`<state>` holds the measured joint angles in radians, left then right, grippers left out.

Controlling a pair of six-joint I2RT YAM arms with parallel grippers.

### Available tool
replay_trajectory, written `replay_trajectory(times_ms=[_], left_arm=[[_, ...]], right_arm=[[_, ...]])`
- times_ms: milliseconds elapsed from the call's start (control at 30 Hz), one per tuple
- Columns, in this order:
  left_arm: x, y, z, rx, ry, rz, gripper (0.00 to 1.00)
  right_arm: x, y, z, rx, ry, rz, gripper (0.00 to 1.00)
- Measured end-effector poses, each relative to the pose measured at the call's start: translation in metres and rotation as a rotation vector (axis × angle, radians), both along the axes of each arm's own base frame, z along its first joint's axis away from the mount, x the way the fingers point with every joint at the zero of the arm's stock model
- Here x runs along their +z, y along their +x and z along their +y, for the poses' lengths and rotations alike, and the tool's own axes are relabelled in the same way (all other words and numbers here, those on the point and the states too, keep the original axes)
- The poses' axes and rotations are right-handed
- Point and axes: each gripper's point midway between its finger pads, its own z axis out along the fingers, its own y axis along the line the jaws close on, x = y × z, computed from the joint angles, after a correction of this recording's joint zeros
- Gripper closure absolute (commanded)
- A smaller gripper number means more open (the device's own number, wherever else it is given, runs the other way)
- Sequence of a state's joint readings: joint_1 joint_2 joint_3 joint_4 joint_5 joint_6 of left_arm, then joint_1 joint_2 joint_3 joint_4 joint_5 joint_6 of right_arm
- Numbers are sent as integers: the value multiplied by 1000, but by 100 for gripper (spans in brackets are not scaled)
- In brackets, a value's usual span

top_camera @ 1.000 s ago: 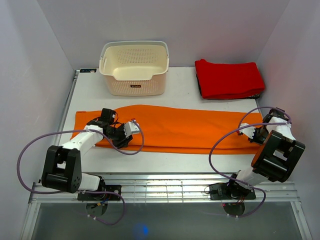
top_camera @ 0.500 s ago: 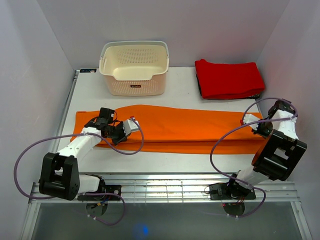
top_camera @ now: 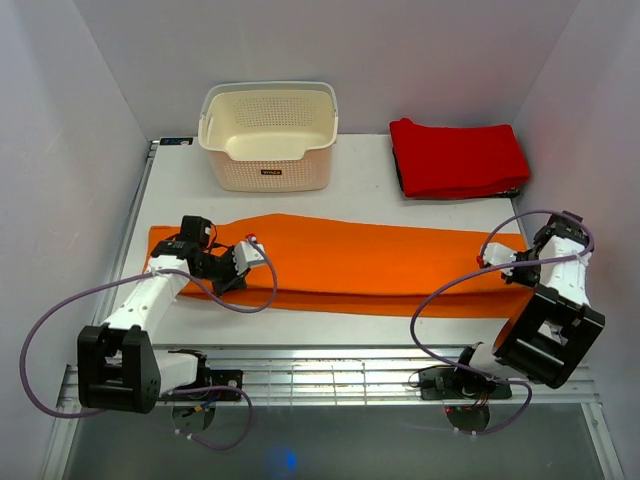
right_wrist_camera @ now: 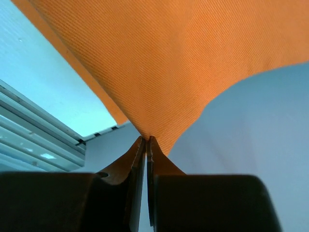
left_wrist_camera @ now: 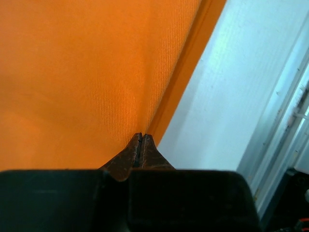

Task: Fold and stack the trousers
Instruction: Fold the trousers

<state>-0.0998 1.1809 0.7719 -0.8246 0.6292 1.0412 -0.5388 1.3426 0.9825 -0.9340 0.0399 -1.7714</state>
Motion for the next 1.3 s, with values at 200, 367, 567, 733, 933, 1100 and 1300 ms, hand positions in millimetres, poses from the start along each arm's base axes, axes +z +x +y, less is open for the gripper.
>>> replay_trajectory(times_ms=[200,367,567,733,933,1100,1300], left_arm=[[-38,-24,0,-52,28,215,100],[-58,-32,-1,-79,52,301,100],[-67,-33,1,-82,73,292,92],[-66,-35,-1,-70,64,292,54],[-49,-35,-5,-78,58,226,36],[-9,-5,-14,6,7,123,32],[-6,55,-18,314,-33,155,36]], right_arm=[[-38,-8,-5,-3,7,100,92],[-49,-8,-8,-6,-5,109,92],[-62,-24,-7,-9,-21,155,40],[-51,-25,3,-14,27,165,27],[0,31,51,31,141,14,30],[12,50,123,10,330,12,32],[-11,69,184,-148,490,119,32]])
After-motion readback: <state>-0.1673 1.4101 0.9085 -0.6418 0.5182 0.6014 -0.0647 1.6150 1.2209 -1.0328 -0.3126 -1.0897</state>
